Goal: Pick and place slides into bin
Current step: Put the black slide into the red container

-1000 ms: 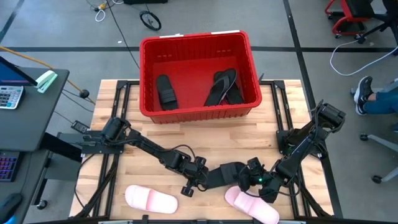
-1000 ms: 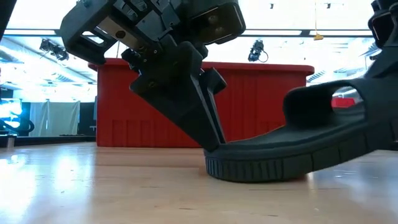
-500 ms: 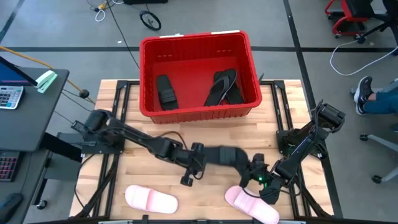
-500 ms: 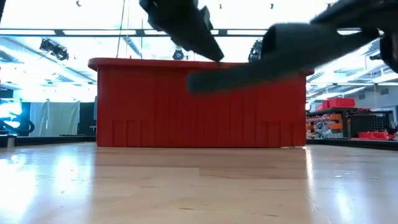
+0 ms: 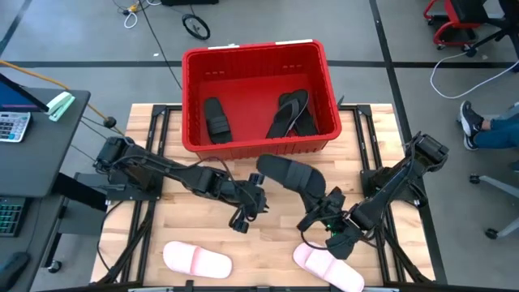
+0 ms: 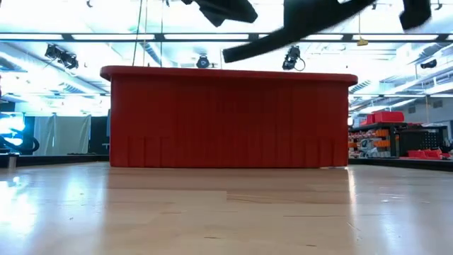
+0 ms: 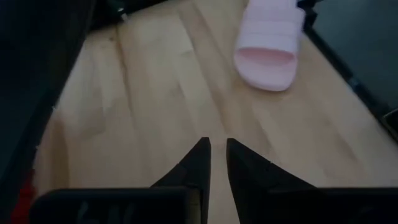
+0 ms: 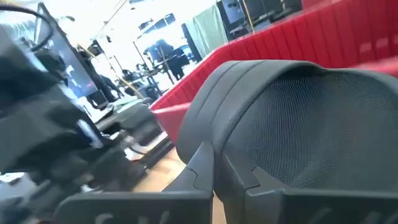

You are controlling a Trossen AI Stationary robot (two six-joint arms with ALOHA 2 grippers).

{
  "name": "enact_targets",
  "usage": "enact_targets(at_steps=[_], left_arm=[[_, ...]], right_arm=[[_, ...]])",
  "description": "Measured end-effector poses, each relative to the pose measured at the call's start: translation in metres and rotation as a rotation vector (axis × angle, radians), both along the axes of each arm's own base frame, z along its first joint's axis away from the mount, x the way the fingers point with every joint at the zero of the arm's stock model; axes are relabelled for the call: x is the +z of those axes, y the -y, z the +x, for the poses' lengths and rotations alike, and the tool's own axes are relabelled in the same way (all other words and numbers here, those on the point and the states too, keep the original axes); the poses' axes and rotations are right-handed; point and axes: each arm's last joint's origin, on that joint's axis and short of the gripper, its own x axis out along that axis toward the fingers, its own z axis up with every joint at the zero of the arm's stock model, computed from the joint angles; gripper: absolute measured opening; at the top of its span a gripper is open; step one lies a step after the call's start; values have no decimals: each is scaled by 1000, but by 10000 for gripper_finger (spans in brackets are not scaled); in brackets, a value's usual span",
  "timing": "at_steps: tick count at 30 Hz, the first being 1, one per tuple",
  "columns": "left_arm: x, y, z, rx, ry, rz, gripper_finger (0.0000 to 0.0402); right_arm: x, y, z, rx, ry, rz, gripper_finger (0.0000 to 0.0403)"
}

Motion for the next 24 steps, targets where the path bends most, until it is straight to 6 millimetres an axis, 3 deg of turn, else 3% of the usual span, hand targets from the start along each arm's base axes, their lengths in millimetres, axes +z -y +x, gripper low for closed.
enact_targets(at_steps=[7,13,18,24], left_arm=[[1,-13,4,-17,25,61,53],[8,-25,6,14,60,59,82],[45,-31,-9,-21,212,89,88],[120,-48,-57,4,486,-17,73]], right_arm=[[48,8,26,-75,-131,-113,12],[86,14,40,-115,-229,-189,9],[106,17,43,-127,-276,-225,9],[120,18,45,-132,-296,-240,9]])
